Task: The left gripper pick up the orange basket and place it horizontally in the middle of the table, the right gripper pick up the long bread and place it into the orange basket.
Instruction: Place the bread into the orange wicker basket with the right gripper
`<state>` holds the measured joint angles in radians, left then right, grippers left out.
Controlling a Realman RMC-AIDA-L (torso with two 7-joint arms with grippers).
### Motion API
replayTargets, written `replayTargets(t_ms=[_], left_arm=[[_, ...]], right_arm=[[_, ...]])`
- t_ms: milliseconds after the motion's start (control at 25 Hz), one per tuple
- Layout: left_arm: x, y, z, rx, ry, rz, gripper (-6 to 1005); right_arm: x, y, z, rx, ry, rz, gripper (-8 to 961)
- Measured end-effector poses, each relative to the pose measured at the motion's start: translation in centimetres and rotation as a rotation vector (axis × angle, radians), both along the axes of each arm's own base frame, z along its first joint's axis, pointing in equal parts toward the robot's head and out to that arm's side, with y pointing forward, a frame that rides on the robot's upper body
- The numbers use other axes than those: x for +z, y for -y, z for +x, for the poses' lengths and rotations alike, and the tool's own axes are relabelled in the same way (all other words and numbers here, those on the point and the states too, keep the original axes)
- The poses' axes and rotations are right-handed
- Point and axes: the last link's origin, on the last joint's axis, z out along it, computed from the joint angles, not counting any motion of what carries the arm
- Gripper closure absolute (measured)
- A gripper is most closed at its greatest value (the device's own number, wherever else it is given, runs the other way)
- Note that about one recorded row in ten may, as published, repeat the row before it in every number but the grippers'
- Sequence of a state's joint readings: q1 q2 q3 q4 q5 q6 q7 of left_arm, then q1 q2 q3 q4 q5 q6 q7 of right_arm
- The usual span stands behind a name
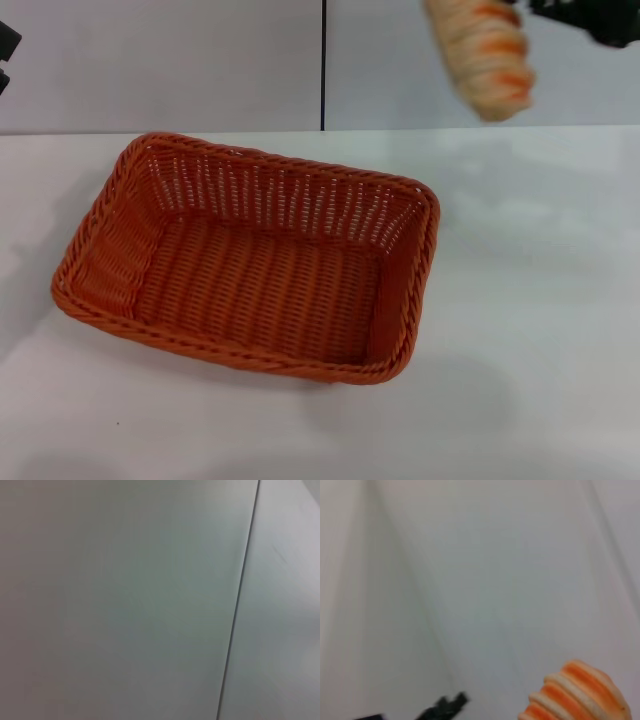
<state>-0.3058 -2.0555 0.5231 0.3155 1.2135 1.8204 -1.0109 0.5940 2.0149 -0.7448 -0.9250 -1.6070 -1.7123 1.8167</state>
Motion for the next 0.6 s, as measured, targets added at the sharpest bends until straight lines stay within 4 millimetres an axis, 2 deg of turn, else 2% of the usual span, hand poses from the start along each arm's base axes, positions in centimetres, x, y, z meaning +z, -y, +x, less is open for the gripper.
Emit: replayTargets(t_ms=[40, 120, 160, 360, 480, 600], left_arm=[[0.0, -0.1, 0.1, -0.004, 0.001, -0.001, 351], [0.0, -0.1, 0.1, -0.005, 0.001, -0.001, 351], [0.0, -0.1, 0.1, -0.005, 0.001, -0.001, 351], [-0.1, -0.2, 0.2, -0.008, 0.001, -0.005, 351], [-0.3, -0.1, 0.2, -0.005, -0.001, -0.011, 351], [-0.3, -0.1, 0.2, -0.005, -0.002, -0.013, 351]], right_arm=[[-1.5, 0.1, -1.0, 0.055, -0.007, -0.024, 755], [-3.0, 0.2, -1.8, 0.104, 0.002, -0.053, 763], [-3.0, 0.2, -1.8, 0.104, 0.002, -0.053, 767], [-6.7, -0.3, -2.9, 0.136, 0.054, -0.103, 787], [-8.3, -0.7, -3.2, 0.105, 0.105, -0.134, 798], [-9.1, -0.7, -3.3, 0.103, 0.134, -0.149, 808]])
